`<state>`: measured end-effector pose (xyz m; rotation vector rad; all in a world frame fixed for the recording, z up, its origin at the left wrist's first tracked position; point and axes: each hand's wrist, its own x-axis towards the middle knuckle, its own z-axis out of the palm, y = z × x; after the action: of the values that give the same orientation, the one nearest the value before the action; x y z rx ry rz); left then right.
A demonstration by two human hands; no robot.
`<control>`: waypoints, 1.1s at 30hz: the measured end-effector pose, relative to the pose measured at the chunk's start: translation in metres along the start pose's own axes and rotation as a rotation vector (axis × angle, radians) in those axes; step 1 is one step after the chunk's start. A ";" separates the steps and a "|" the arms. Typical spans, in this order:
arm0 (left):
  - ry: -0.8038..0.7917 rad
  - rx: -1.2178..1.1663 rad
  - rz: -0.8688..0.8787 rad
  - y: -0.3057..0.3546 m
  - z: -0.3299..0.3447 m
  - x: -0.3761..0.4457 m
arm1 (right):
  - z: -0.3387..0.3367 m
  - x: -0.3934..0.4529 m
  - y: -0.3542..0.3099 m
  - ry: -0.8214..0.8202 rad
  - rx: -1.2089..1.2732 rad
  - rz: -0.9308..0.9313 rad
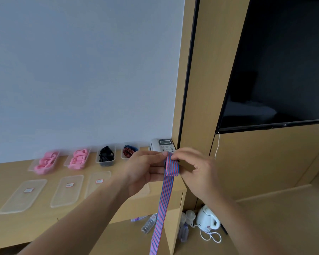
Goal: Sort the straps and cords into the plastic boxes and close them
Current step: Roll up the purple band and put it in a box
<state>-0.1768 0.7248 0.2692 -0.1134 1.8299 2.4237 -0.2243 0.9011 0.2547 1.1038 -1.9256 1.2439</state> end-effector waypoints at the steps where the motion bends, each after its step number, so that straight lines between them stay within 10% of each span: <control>1: -0.008 -0.004 0.007 0.001 0.000 0.000 | 0.000 0.000 0.000 0.000 -0.020 -0.017; 7: -0.013 0.028 0.086 0.003 -0.004 0.001 | 0.004 -0.004 0.000 0.057 0.061 0.041; 14: 0.141 0.194 0.282 0.002 -0.004 0.001 | 0.010 -0.005 0.002 -0.100 0.861 0.857; 25: 0.119 0.324 0.386 -0.005 -0.006 -0.005 | 0.009 0.002 0.005 -0.277 0.747 0.758; 33: -0.020 0.310 0.032 -0.014 -0.010 -0.009 | 0.004 0.012 -0.001 -0.164 0.903 0.751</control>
<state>-0.1664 0.7188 0.2547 -0.0346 2.1833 2.1176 -0.2293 0.8938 0.2631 0.8703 -1.9918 2.6791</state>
